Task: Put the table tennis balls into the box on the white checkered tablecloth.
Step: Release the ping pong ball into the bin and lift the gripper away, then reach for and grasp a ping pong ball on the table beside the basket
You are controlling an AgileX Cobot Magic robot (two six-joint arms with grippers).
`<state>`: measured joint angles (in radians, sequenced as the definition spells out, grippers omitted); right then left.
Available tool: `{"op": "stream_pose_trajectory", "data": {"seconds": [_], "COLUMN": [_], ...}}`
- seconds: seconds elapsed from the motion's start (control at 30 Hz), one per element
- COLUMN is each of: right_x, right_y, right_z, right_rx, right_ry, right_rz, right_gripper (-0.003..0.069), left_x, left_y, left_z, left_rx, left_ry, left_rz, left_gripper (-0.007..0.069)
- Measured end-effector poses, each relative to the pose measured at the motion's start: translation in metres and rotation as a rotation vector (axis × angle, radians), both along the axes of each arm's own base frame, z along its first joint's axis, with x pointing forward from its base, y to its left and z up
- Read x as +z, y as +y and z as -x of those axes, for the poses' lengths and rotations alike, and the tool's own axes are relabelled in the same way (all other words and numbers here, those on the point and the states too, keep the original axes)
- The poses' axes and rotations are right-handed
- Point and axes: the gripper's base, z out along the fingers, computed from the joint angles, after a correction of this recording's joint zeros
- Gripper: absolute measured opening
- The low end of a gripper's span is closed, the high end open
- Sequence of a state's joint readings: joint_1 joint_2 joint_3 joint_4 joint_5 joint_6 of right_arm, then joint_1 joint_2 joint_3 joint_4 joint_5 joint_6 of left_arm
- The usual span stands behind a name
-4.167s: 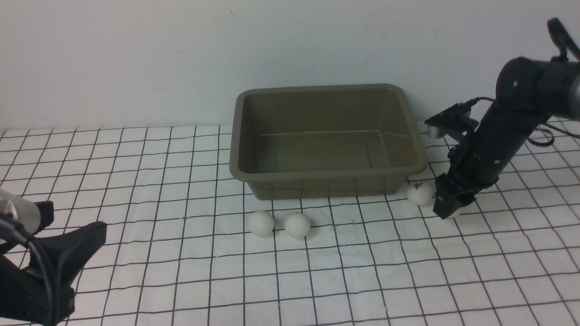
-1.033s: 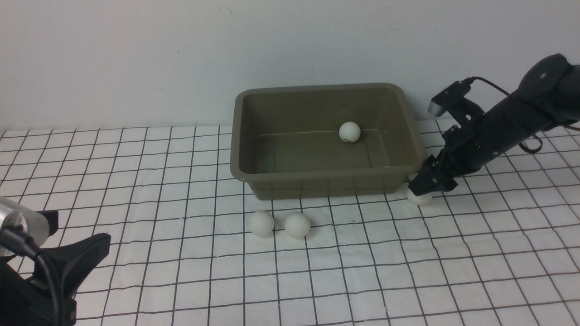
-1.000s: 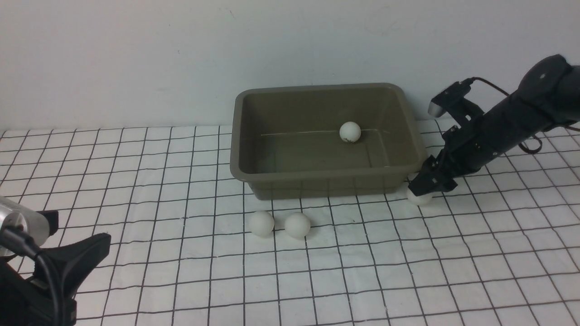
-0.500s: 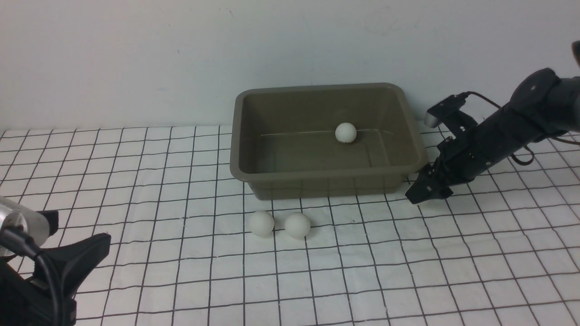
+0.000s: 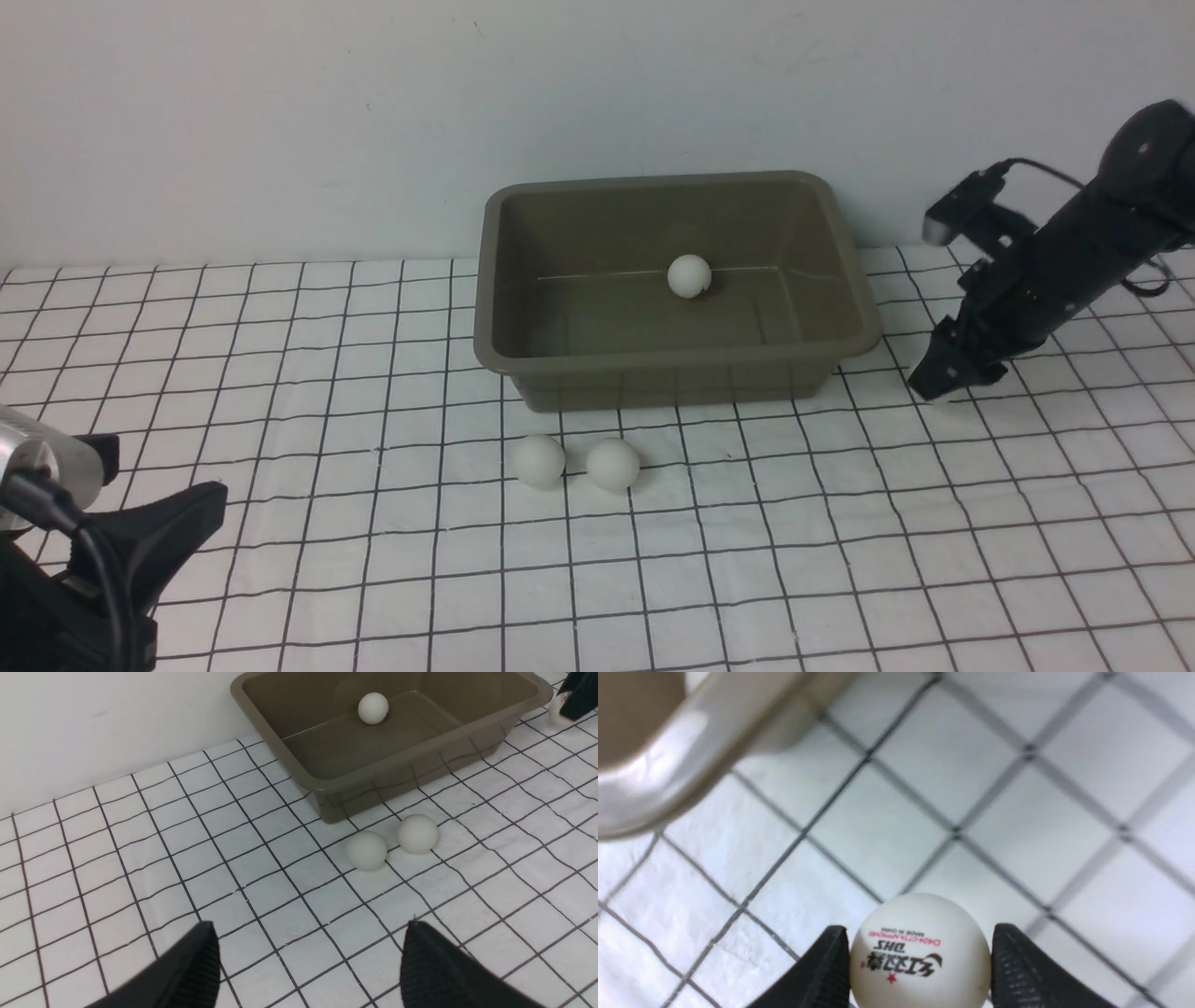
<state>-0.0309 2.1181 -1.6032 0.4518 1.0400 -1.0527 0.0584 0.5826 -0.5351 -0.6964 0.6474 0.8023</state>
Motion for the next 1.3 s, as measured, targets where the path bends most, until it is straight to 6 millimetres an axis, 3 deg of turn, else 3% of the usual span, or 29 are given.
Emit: {"op": "stream_pose_trajectory", "data": {"seconds": [0.17, 0.3, 0.33, 0.47, 0.57, 0.73, 0.77, 0.97, 1.07, 1.13, 1.17, 1.3], "right_x": [0.031, 0.061, 0.072, 0.081, 0.078, 0.072, 0.069, 0.075, 0.088, 0.105, 0.125, 0.162], "right_y": [-0.015, -0.002, 0.012, 0.041, 0.072, 0.093, 0.097, 0.093, 0.086, 0.073, 0.053, 0.013], "right_z": [-0.006, -0.013, -0.016, -0.017, -0.017, -0.018, -0.02, -0.027, -0.029, -0.029, -0.026, -0.011], "right_rx": [-0.066, -0.077, -0.058, 0.006, 0.064, 0.084, 0.065, 0.032, 0.025, 0.016, 0.001, -0.039], "right_ry": [-0.021, -0.062, -0.092, -0.124, -0.167, -0.207, -0.217, -0.276, -0.301, -0.331, -0.367, -0.421], "right_rz": [-0.127, -0.329, -0.407, -0.452, -0.388, -0.308, -0.295, -0.28, -0.286, -0.282, -0.264, -0.232], "right_gripper": [0.0351, 0.0351, 0.0351, 0.0351, 0.0351, 0.0351, 0.0381, 0.0509, 0.0522, 0.0521, 0.0514, 0.05], "left_x": [0.0, 0.0, 0.0, 0.0, 0.0, 0.0, 0.0, 0.0, 0.0, 0.0, -0.002, -0.011], "left_y": [0.0, 0.0, 0.0, 0.0, 0.0, 0.0, 0.0, 0.0, 0.0, 0.0, -0.001, -0.003], "left_z": [0.0, 0.0, 0.0, 0.0, 0.0, 0.0, 0.0, 0.0, 0.0, 0.0, 0.0, -0.009], "left_rx": [0.0, 0.0, 0.0, 0.0, 0.0, -0.001, -0.001, -0.002, -0.002, -0.004, -0.013, -0.039], "left_ry": [0.0, 0.0, 0.0, 0.0, 0.0, 0.001, 0.001, 0.002, 0.002, 0.004, 0.02, 0.112], "left_rz": [0.0, 0.0, 0.0, 0.0, 0.0, 0.0, 0.0, 0.0, 0.0, 0.0, 0.001, 0.014], "left_gripper": [0.0468, 0.0468, 0.0468, 0.0468, 0.0468, 0.0468, 0.0468, 0.0468, 0.0468, 0.0468, 0.0468, 0.0468]}}
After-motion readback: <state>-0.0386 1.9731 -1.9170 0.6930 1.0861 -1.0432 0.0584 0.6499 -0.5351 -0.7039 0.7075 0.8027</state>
